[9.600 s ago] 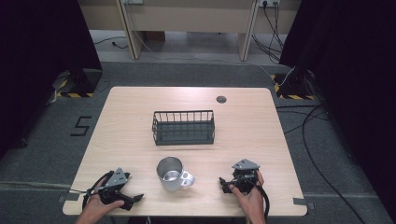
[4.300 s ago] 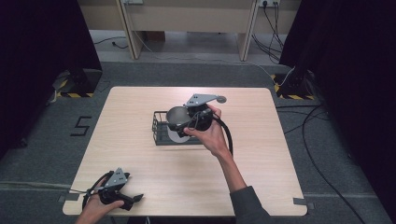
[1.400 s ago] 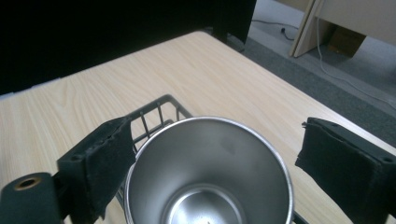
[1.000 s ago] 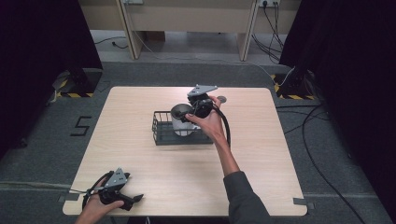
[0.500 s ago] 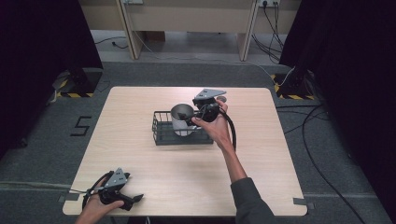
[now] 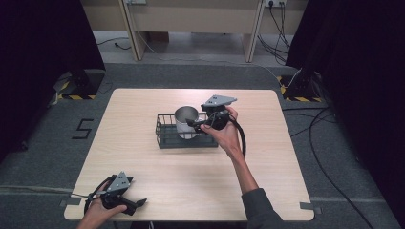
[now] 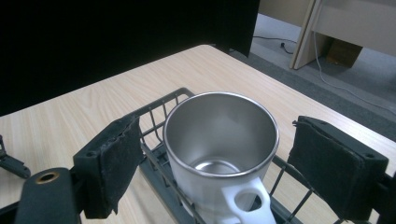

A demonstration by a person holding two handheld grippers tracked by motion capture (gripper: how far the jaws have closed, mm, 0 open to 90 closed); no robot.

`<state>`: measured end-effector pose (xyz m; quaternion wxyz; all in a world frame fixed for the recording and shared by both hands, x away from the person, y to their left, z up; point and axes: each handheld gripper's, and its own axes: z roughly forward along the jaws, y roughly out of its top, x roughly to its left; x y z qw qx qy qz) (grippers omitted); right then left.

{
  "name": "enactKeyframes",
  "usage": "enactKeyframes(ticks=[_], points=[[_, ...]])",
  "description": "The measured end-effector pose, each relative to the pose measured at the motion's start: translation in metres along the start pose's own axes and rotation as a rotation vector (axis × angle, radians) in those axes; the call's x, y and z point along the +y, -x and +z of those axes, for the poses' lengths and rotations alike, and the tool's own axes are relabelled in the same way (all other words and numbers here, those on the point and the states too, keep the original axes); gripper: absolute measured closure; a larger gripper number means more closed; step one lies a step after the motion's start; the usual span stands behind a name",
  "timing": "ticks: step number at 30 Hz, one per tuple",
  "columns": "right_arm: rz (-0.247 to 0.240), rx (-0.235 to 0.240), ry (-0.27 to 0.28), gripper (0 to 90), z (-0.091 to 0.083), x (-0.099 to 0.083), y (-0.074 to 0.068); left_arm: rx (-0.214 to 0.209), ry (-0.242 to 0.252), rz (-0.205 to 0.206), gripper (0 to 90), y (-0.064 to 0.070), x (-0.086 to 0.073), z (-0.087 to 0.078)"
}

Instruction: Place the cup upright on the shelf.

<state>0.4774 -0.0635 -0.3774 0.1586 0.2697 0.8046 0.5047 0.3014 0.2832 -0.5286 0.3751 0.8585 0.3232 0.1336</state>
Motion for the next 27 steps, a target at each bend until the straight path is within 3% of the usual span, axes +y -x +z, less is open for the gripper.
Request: enactKeyframes(ticks=[10,27], points=[[-0.016,-0.002,0.010,16.5,-0.016,-0.009,-0.012,0.000,0.000,0.000,0.0,0.000,0.000,0.000],[0.007,-0.019,0.041,16.9,-0.047,-0.034,-0.022,0.001,0.003,0.000,0.0,0.000,0.000,0.000]])
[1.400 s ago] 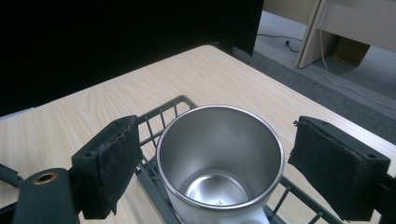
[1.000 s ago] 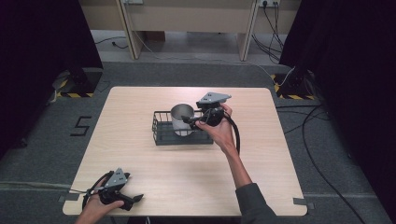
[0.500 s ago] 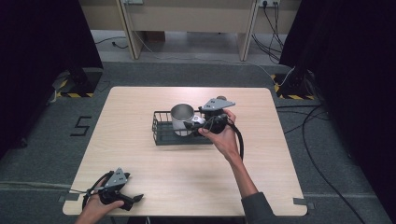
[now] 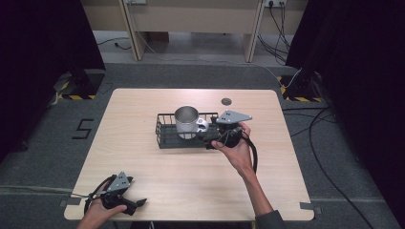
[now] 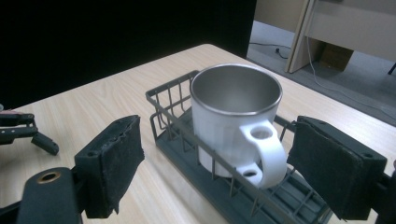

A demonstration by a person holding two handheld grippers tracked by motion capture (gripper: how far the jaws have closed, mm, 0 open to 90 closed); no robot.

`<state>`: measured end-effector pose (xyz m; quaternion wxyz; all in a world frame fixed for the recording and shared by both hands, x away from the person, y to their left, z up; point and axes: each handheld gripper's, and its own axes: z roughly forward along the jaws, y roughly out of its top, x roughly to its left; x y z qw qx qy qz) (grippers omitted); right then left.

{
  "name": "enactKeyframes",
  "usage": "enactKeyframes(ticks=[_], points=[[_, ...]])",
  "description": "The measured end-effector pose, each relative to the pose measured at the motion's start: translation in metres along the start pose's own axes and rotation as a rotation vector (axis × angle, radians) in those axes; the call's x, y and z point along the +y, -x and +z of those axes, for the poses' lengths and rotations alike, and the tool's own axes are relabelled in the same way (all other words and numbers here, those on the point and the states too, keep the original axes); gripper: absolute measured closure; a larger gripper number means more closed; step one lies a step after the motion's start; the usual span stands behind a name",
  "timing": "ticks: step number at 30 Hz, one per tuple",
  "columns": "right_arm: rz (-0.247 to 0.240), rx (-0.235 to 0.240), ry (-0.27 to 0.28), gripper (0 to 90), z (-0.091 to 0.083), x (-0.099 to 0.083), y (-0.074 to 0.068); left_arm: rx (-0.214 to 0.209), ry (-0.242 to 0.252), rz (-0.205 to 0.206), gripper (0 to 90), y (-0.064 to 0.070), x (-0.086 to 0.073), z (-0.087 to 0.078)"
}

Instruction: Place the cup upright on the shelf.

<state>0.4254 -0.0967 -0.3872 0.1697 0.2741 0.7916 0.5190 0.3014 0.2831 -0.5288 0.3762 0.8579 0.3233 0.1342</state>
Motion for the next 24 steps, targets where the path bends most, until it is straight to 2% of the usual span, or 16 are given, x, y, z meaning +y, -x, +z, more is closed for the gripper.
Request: enactKeyframes(ticks=[8,14,16,24], points=[[0.011,-0.009,0.007,17.1,-0.013,-0.015,-0.003,0.001,0.000,0.001,0.0,0.000,0.000,0.000],[0.032,-0.038,0.017,17.5,-0.026,-0.031,-0.001,0.001,0.000,0.000,0.0,0.000,0.000,0.000],[0.040,-0.051,0.005,17.5,-0.032,-0.039,0.000,0.001,0.000,0.001,0.0,0.000,0.000,0.000],[0.061,-0.080,0.020,17.4,-0.048,-0.055,-0.001,0.001,-0.002,0.001,0.0,0.000,0.000,0.000]])
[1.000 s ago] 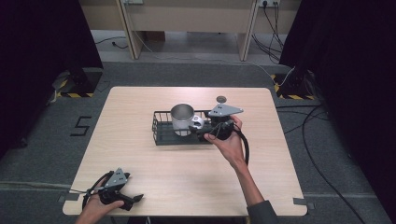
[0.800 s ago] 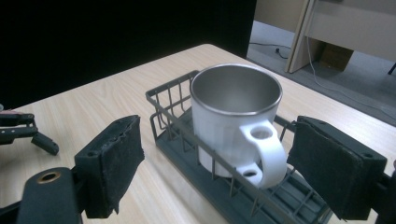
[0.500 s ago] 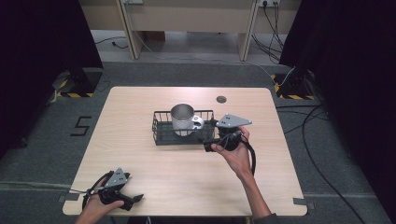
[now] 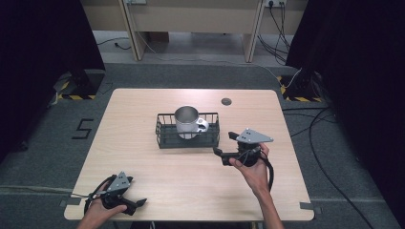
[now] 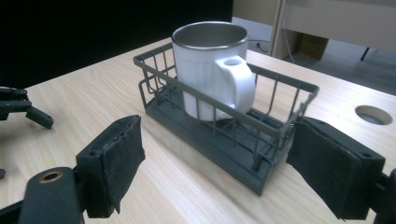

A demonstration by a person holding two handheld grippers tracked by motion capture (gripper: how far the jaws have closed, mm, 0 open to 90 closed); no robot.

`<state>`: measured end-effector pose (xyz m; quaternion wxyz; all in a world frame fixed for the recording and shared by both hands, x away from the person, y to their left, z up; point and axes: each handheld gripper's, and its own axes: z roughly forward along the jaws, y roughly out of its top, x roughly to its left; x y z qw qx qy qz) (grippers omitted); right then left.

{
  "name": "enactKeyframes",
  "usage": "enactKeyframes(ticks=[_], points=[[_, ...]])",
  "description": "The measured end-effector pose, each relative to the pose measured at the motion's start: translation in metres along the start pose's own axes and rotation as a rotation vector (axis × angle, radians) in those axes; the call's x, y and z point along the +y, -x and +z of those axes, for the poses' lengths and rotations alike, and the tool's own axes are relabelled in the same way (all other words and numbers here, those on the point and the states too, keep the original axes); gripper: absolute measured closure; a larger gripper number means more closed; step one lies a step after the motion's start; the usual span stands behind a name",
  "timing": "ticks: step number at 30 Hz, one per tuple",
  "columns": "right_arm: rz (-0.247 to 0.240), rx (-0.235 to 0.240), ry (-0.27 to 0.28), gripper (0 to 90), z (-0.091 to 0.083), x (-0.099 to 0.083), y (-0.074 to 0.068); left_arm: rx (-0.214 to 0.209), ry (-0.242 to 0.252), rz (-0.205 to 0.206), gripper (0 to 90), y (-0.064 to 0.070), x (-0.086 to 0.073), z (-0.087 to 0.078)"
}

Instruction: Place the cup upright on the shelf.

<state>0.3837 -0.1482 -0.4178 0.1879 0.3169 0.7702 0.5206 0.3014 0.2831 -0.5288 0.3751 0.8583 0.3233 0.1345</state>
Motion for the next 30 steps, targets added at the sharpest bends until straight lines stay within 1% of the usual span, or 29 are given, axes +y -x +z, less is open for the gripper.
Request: enactKeyframes(ticks=[7,9,13,20,30], points=[[0.012,-0.021,0.007,17.5,-0.012,-0.014,-0.002,0.001,0.000,0.000,0.0,0.000,0.000,0.000],[0.013,-0.033,0.009,17.5,-0.015,-0.018,-0.002,0.001,0.000,0.000,0.0,0.000,0.000,0.000],[0.028,-0.035,0.016,17.4,-0.019,-0.025,-0.003,0.001,0.000,0.000,0.0,0.000,0.000,0.000],[0.046,-0.044,0.008,16.7,-0.023,-0.040,-0.007,0.002,0.000,0.000,0.0,0.000,0.000,0.000],[0.068,-0.038,0.012,15.7,-0.031,-0.060,-0.014,0.002,0.001,-0.001,0.0,0.000,0.000,0.000]])
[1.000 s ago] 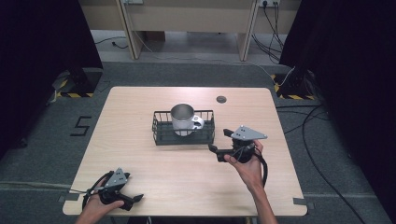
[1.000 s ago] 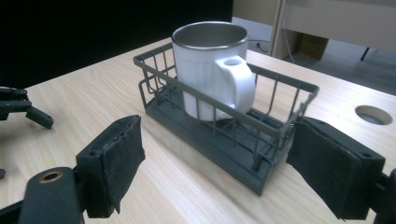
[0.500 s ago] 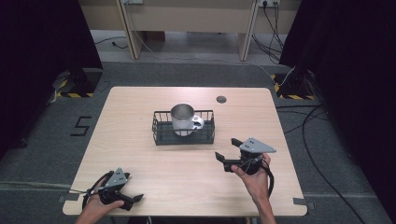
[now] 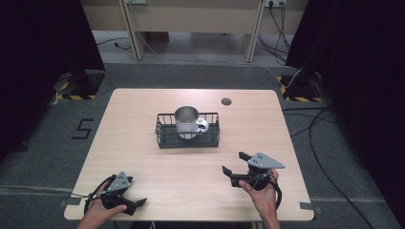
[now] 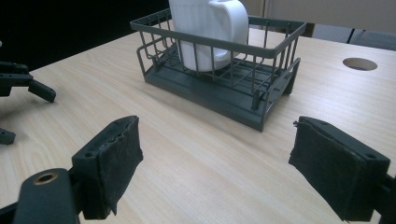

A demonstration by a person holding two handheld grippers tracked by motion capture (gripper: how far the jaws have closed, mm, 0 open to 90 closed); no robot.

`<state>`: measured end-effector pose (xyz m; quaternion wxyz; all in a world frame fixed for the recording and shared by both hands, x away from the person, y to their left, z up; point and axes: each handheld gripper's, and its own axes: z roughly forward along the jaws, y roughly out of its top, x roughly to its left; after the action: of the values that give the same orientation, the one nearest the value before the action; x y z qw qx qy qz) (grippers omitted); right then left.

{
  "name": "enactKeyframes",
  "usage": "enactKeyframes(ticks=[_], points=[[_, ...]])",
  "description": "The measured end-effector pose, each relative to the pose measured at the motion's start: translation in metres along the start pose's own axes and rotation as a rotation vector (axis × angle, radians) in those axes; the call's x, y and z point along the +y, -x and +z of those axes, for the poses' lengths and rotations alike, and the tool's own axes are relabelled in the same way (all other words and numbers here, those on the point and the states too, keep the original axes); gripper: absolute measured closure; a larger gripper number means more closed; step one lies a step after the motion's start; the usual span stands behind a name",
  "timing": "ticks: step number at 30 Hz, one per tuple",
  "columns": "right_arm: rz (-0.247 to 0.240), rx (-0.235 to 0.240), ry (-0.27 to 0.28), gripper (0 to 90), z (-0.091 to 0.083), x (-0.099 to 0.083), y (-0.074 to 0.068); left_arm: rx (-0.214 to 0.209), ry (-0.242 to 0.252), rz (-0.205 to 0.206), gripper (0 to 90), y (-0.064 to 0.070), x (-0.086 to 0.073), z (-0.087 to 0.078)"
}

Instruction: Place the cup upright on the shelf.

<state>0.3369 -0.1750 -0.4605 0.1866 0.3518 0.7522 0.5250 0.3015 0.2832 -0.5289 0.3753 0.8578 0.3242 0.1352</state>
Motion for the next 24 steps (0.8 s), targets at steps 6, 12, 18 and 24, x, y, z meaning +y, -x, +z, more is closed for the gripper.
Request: enactKeyframes(ticks=[6,12,18,24], points=[[0.005,0.001,0.008,15.7,-0.005,-0.007,-0.004,0.000,0.000,0.000,0.0,0.000,0.000,0.000],[0.013,0.007,0.003,15.6,-0.007,-0.014,-0.009,0.000,0.000,-0.001,0.0,0.000,0.000,0.000],[0.009,0.004,-0.012,15.4,-0.007,-0.018,-0.013,0.001,0.000,0.000,0.0,0.000,0.000,0.000],[-0.005,0.000,-0.024,15.1,-0.009,-0.022,-0.017,0.001,0.000,0.000,0.0,0.000,0.000,0.000]])
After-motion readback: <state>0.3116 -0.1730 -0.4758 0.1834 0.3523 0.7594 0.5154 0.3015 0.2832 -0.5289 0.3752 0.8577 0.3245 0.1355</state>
